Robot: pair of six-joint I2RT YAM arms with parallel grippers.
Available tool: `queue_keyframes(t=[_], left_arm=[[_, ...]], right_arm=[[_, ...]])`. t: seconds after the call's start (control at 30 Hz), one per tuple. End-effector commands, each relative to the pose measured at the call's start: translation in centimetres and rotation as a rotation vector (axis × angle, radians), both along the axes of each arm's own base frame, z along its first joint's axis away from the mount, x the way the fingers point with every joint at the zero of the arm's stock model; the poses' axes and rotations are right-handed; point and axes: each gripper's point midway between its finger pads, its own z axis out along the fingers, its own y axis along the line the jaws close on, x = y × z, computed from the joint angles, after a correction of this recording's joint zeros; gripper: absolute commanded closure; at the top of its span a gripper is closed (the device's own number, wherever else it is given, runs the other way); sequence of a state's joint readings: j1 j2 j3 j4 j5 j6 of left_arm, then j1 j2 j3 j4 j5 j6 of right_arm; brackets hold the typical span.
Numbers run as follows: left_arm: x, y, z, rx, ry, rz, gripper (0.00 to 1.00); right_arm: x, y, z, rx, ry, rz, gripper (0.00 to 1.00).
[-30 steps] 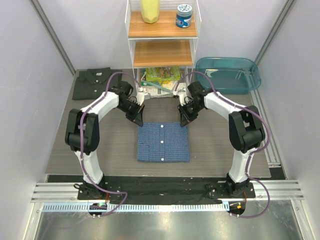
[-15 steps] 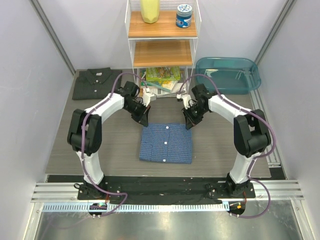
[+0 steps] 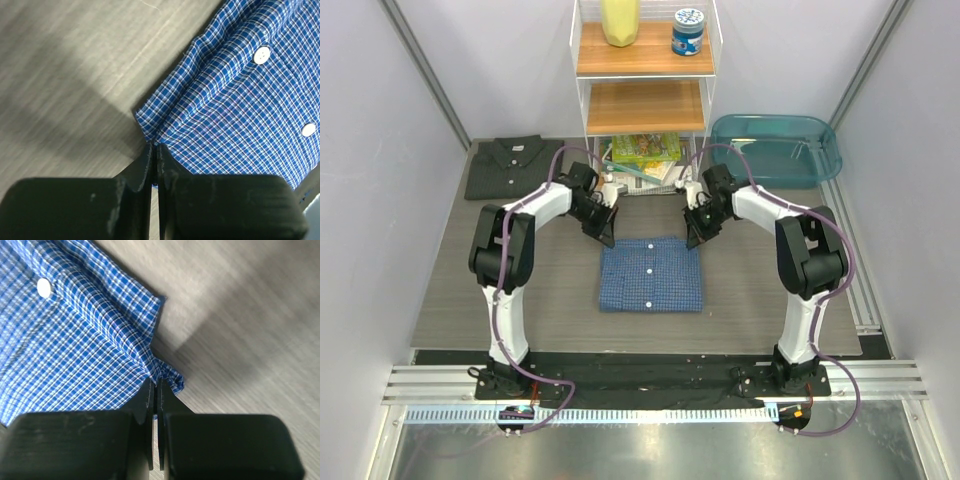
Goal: Fold and stack the long sleeve shirts
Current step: Fold the shirt
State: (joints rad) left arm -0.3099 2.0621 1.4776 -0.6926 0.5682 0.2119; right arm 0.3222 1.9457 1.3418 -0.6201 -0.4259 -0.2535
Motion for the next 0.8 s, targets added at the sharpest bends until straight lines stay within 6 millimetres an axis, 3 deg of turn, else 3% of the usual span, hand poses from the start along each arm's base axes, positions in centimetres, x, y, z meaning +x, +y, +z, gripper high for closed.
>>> queue_keyframes(t=[0.0,0.07,0.13,0.3,0.37,0.57,0.77], left_arm=[[1.6,2.1,2.7,0.02,-0.063,0.06,0.96],[1.0,1.9,4.6,-0.006,-0.077,0.049,0.97],[-0.2,2.1,5.2,-0.014,-0.059,0.038,0.97],[-2.1,3.1,5.7,0.015,-0.072,0.019,0.96],[-2.2,3.7,4.9,0.047,-0.069,0.024,0.96],[0.1,4.4,1.7,0.113,-0.05,0.067,0.94],[2.9,4.9,-1.5,0.155,-0.009,0.114,0.94]], right_arm=[[1.7,-0.6,5.1,0.045,-0.075,-0.062,0.99],[1.2,0.6,6.9,0.104,-0.072,-0.04,0.99],[0.4,1.4,7.8,0.119,-0.066,-0.016,0.99],[-0.4,2.5,7.0,0.109,-0.039,0.02,0.99],[0.1,2.3,6.0,0.089,-0.039,0.016,0.99],[2.6,1.0,2.5,-0.012,-0.069,-0.034,0.99],[4.9,0.5,0.9,-0.047,-0.085,-0.103,0.99]])
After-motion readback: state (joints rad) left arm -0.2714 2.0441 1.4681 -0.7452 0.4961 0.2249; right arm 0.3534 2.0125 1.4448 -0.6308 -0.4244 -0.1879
